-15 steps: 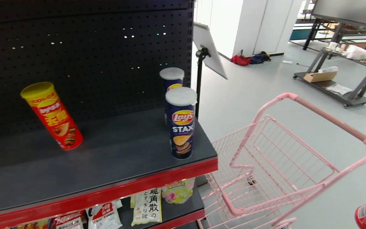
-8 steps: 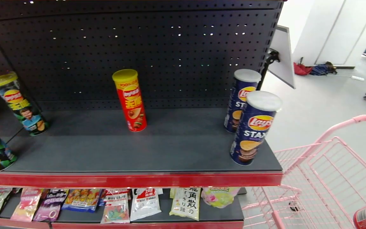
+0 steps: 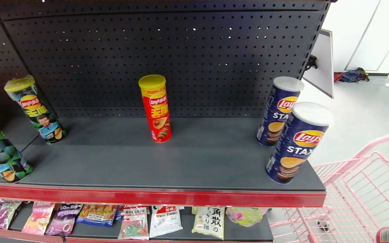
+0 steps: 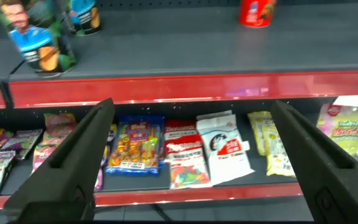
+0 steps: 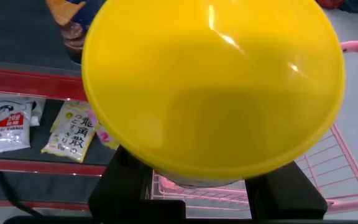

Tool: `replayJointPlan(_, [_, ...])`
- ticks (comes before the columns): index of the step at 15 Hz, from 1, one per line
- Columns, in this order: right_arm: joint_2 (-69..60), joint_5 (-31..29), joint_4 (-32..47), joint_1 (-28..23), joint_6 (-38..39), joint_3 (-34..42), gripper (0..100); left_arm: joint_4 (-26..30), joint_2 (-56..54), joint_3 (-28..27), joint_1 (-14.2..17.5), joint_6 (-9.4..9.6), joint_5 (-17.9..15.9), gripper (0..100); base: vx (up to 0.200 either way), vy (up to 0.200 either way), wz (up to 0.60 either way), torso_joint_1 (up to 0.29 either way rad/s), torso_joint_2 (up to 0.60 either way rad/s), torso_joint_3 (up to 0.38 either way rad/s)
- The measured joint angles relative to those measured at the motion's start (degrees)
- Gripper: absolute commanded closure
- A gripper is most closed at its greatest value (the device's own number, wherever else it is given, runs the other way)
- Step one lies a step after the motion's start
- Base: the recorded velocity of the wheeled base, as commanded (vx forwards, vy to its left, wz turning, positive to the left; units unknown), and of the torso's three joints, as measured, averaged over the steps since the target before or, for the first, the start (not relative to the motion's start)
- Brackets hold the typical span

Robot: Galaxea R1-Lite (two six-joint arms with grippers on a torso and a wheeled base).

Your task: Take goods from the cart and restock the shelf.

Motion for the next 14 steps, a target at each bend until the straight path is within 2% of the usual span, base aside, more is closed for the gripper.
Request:
replayJointPlan(10, [-2.60,2.05,-0.02,0.22,0.02,0.89,100,-0.10,0.00,0.00,0.05,0.01,0.00,0,0.000,0.200,0.00,0.001,0.00,0.002])
replayJointPlan(14, [-3.62,5.05,0.09,0.37,0.00,2.10,100,-0.05,0.00,0.00,0.02,0.00,0.00,0,0.000,0.000,0.00,0.000,0.00,0.000])
